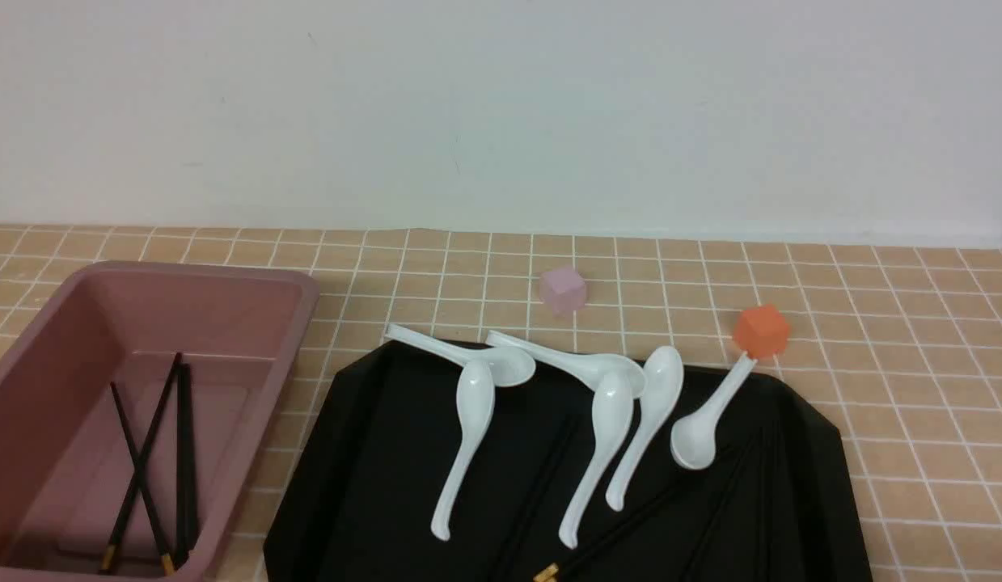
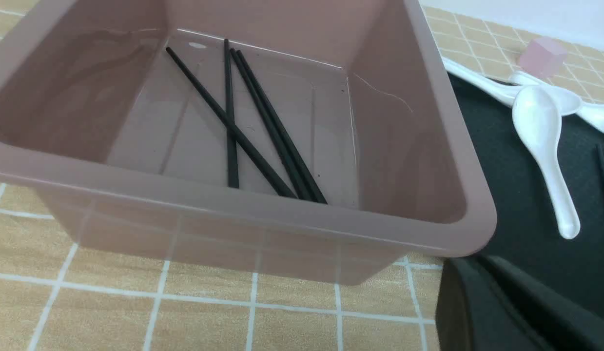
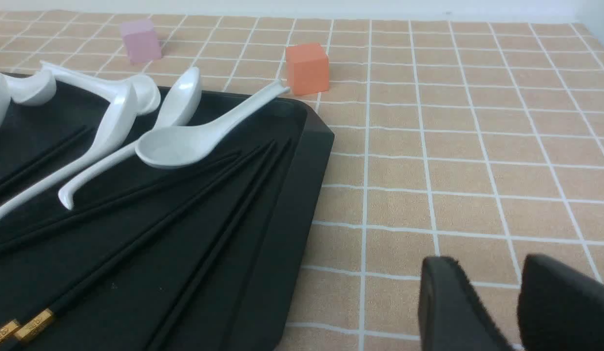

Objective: On brown tablecloth take chopsticks from black tray and put them in box.
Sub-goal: 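Reach over to the black tray and grasp a pair of chopsticks with the left gripper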

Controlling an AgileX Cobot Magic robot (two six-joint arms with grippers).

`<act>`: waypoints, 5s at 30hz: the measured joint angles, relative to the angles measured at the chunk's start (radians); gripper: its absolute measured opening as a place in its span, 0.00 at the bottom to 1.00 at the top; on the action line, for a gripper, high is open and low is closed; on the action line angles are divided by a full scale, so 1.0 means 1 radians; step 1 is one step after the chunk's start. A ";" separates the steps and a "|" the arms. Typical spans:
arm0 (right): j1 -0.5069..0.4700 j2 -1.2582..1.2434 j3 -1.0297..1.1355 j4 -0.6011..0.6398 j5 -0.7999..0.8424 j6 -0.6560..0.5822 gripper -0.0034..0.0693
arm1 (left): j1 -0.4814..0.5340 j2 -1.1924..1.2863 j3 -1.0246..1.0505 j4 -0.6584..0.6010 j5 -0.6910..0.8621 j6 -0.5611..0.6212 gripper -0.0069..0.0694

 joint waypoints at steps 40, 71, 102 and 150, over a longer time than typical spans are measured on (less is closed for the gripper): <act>0.000 0.000 0.000 0.000 0.000 0.001 0.38 | 0.000 0.000 0.000 -0.014 0.000 -0.004 0.14; 0.000 0.000 0.000 0.000 0.000 0.000 0.38 | 0.000 0.575 -0.582 -0.372 0.439 -0.191 0.07; 0.000 0.000 0.000 0.000 0.000 0.000 0.38 | -0.609 1.685 -1.129 -0.057 0.502 -0.330 0.54; 0.000 0.000 0.000 0.000 0.000 0.000 0.38 | -0.609 1.931 -1.206 0.045 0.441 -0.210 0.23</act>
